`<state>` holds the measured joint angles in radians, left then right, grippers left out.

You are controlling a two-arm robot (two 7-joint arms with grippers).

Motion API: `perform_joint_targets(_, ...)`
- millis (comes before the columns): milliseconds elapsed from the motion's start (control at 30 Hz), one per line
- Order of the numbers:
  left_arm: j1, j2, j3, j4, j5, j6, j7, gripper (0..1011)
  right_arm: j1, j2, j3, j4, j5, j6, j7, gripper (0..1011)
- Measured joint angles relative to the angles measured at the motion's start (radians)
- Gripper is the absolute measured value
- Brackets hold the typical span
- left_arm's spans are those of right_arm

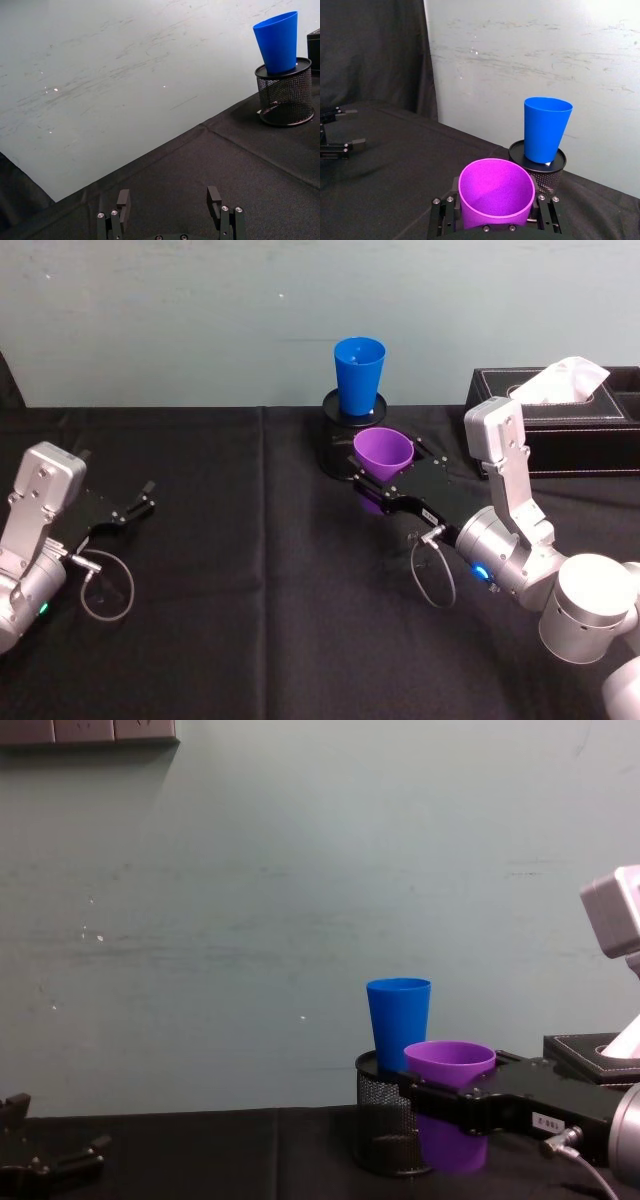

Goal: Pick up one cup with a gripper and tap it against the other cup.

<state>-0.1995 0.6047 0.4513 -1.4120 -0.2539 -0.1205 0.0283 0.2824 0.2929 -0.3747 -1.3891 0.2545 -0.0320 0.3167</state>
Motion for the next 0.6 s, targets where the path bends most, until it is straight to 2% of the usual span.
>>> perform_joint_targets(600, 0.0, 0.0, 0.0, 0.0, 0.0, 0.0, 0.0, 1000, 0.0, 0.0, 0.0, 0.0, 0.0, 0.0, 0.0, 749)
